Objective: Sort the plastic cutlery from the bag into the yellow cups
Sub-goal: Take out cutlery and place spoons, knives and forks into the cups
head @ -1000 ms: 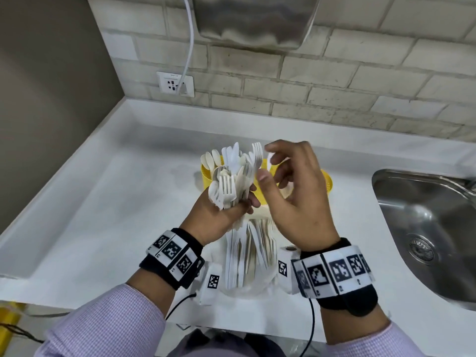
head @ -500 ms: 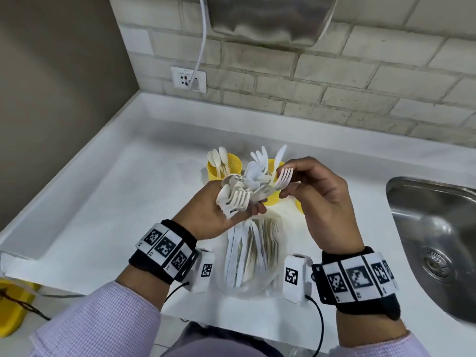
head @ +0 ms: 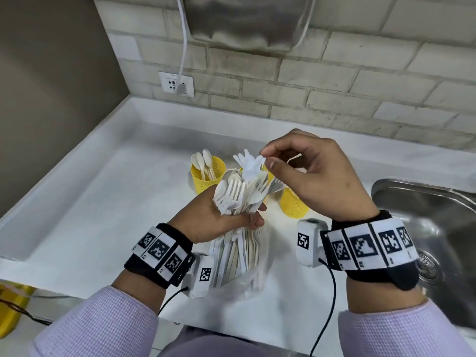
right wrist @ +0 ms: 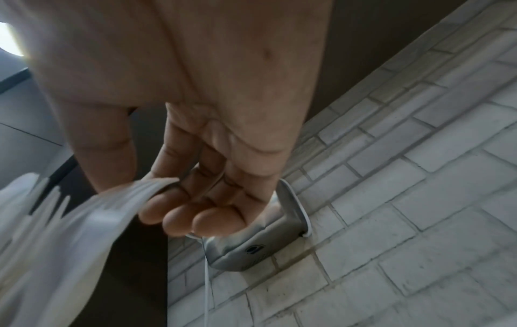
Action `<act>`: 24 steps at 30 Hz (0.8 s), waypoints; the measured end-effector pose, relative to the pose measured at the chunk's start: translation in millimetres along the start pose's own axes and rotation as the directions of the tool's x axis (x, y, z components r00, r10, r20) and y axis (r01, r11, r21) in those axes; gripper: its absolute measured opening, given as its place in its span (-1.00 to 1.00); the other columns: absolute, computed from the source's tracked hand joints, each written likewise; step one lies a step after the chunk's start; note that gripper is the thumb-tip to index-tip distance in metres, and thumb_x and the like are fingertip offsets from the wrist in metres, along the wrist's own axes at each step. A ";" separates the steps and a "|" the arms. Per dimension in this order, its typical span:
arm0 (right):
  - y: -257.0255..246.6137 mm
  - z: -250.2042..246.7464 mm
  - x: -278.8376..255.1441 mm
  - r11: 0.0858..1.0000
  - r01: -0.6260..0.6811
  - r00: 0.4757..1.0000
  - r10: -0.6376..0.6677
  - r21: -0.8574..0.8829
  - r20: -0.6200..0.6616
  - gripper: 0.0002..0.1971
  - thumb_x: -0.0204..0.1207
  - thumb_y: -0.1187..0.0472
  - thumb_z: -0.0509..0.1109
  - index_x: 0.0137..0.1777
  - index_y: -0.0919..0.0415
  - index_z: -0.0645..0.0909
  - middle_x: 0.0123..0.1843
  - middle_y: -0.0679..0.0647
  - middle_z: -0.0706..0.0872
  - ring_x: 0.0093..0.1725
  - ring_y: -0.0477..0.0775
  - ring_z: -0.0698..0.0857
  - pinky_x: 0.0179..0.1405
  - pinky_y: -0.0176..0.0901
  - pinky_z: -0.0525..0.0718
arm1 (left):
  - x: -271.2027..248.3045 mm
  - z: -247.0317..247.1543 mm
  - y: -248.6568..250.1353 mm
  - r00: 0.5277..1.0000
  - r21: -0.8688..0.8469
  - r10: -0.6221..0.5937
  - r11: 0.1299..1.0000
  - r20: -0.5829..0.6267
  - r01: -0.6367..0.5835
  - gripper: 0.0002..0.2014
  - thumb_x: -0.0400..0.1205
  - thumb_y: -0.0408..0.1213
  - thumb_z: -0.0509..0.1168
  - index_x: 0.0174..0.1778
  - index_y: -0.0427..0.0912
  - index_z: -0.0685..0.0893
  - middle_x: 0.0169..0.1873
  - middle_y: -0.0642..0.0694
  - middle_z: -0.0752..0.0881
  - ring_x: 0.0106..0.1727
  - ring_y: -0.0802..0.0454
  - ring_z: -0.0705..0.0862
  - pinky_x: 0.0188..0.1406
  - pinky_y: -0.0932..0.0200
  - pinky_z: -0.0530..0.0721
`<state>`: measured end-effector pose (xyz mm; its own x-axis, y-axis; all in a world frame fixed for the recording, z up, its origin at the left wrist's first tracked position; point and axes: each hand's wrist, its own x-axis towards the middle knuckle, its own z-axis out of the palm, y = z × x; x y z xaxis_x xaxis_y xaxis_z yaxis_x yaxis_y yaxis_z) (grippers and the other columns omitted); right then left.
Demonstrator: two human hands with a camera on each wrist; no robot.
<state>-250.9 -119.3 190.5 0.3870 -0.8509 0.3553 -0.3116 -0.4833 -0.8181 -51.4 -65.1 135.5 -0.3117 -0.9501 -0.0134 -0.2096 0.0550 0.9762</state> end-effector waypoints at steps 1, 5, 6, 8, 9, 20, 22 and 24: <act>-0.7 -1.1 1.3 1.000 -0.002 1.000 0.002 -0.017 0.014 -0.92 0.56 0.28 0.54 -0.01 0.11 0.82 -0.06 -0.05 0.79 -0.09 0.03 0.76 -0.01 0.15 0.73 | -0.3 1.4 0.2 1.000 0.008 -0.007 1.000 0.001 0.007 -0.87 0.63 -0.47 0.49 0.07 -0.32 0.75 -0.17 -0.06 0.89 -0.13 0.05 0.87 -0.15 0.45 0.67; 1.3 -3.5 1.6 0.999 0.005 0.998 -0.002 -0.053 0.059 -0.90 0.55 0.33 0.55 -0.10 0.10 0.81 -0.12 -0.10 0.79 -0.16 -0.08 0.73 -0.05 0.05 0.72 | -3.1 6.3 -0.1 0.999 0.026 -0.040 0.999 0.005 0.040 -0.88 0.66 -0.49 0.45 0.10 -0.36 0.74 -0.17 -0.12 0.89 -0.12 -0.03 0.87 -0.14 0.43 0.68; 2.2 -3.3 1.3 0.999 0.007 0.998 -0.004 -0.052 0.060 -0.90 0.55 0.33 0.55 -0.11 0.10 0.80 -0.13 -0.12 0.78 -0.17 -0.08 0.73 -0.05 0.04 0.72 | -3.7 7.3 0.1 0.999 0.032 -0.053 0.998 -0.003 0.053 -0.87 0.66 -0.49 0.45 0.11 -0.36 0.75 -0.19 -0.08 0.89 -0.16 0.04 0.86 -0.17 0.45 0.67; 4.3 -2.4 0.2 0.999 0.007 0.998 -0.005 -0.047 0.057 -0.90 0.55 0.33 0.55 -0.11 0.10 0.79 -0.12 -0.13 0.77 -0.16 -0.05 0.73 -0.05 0.03 0.72 | -4.3 10.7 1.9 0.998 0.058 -0.063 0.996 -0.024 0.064 -0.88 0.66 -0.47 0.46 0.09 -0.31 0.76 -0.19 -0.07 0.88 -0.16 0.12 0.85 -0.15 0.48 0.65; 5.9 -1.6 -0.4 0.999 0.007 0.999 -0.004 -0.044 0.051 -0.90 0.55 0.32 0.55 -0.11 0.10 0.79 -0.11 -0.12 0.75 -0.16 -0.02 0.73 -0.06 0.01 0.72 | -4.4 12.3 3.0 0.998 0.082 -0.062 0.995 -0.032 0.064 -0.90 0.66 -0.46 0.46 0.07 -0.27 0.77 -0.18 -0.06 0.88 -0.15 0.14 0.84 -0.13 0.49 0.64; 18.1 -15.6 -12.6 0.998 -0.046 0.996 0.049 -0.039 0.073 -0.95 0.57 0.22 0.57 -0.11 0.09 0.77 -0.09 -0.07 0.79 -0.16 0.00 0.74 -0.12 -0.27 0.60 | -3.2 33.1 12.5 0.996 0.079 -0.068 0.994 -0.063 0.073 -0.71 0.62 -0.50 0.50 -0.02 0.03 0.69 -0.09 -0.10 0.88 -0.12 0.05 0.86 -0.11 0.46 0.68; 17.9 -18.2 -14.0 0.998 -0.061 0.996 0.061 -0.009 0.067 -0.94 0.59 0.25 0.55 -0.11 0.11 0.77 -0.16 -0.07 0.80 -0.21 -0.07 0.74 -0.16 -0.31 0.59 | -2.6 34.8 9.6 0.997 0.061 -0.064 0.996 -0.037 0.066 -0.74 0.63 -0.48 0.50 0.01 0.00 0.70 -0.10 -0.15 0.89 -0.08 -0.09 0.87 -0.02 0.34 0.73; 17.7 -19.9 -17.0 0.998 -0.062 0.996 0.062 0.006 0.059 -0.94 0.62 0.26 0.53 -0.10 0.14 0.76 -0.22 -0.06 0.80 -0.24 -0.09 0.73 -0.18 -0.31 0.61 | -1.6 35.1 5.9 0.998 0.050 -0.061 0.997 -0.007 0.061 -0.78 0.64 -0.45 0.49 0.04 -0.03 0.70 -0.16 -0.13 0.88 -0.09 -0.12 0.87 0.07 0.18 0.77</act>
<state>-280.2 -117.5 179.0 0.4176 -0.8656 0.2764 -0.3302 -0.4280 -0.8413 -84.6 -52.5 133.7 -0.2917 -0.9538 -0.0714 -0.2747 0.0120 0.9615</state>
